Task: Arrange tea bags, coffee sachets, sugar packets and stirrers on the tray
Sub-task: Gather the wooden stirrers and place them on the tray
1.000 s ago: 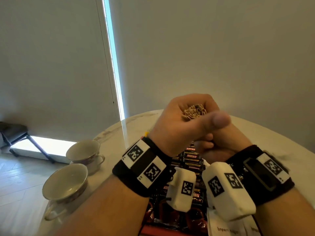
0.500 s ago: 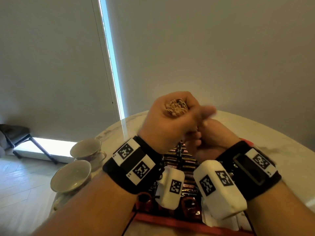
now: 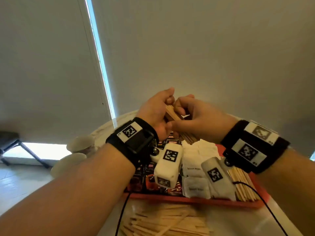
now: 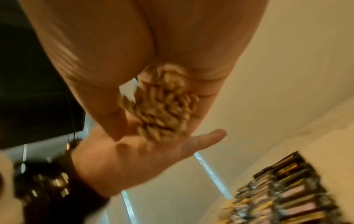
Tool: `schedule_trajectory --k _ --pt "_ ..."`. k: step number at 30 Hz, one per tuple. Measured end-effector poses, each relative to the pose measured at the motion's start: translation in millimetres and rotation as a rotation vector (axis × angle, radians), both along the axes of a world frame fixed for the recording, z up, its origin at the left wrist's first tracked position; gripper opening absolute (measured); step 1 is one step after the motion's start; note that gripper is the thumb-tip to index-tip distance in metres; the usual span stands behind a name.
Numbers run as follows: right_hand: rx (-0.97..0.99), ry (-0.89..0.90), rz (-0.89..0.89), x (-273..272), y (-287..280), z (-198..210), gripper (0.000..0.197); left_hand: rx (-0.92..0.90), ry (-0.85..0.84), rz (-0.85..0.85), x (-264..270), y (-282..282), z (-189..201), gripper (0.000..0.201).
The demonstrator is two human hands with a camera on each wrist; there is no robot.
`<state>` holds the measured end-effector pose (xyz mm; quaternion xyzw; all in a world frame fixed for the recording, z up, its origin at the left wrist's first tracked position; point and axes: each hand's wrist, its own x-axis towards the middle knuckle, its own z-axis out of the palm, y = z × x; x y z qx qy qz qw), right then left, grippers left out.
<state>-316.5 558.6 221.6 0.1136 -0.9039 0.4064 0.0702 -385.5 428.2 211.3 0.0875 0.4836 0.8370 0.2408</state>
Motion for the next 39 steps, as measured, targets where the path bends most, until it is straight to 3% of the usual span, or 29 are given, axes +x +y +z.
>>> schedule_trajectory --k 6,9,11,14,17,22,29,39 --pt "-0.042 -0.011 -0.156 -0.3 25.6 -3.2 0.011 -0.148 -0.046 0.039 -7.0 42.6 -0.6 0.044" --pt "-0.110 -0.090 -0.269 -7.1 47.3 -9.5 0.019 -0.289 -0.024 -0.015 -13.6 63.5 -5.3 0.063" --pt "-0.137 -0.141 -0.364 -14.0 63.2 -17.0 0.023 -0.396 -0.013 -0.062 -15.7 74.5 -7.5 0.064" --pt "0.012 -0.242 -0.546 -27.2 92.2 -32.1 0.012 -0.618 0.091 -0.071 -19.9 88.1 -10.5 0.054" --pt "0.231 -0.412 -0.647 -38.7 118.9 -49.3 0.021 -0.879 0.191 -0.171 -28.6 98.6 -17.0 0.048" --pt "0.472 -0.562 -0.673 -52.3 130.6 -71.0 0.027 -1.174 0.381 -0.331 -49.7 107.1 -25.3 0.031" --pt "0.522 -0.616 -0.594 -60.2 124.3 -69.4 0.041 -1.434 0.688 -0.355 -51.3 120.6 -44.4 0.028" --pt "0.436 -0.564 -0.651 -66.8 142.0 -58.9 0.029 -1.522 0.915 -0.385 -44.1 146.4 -49.0 0.032"
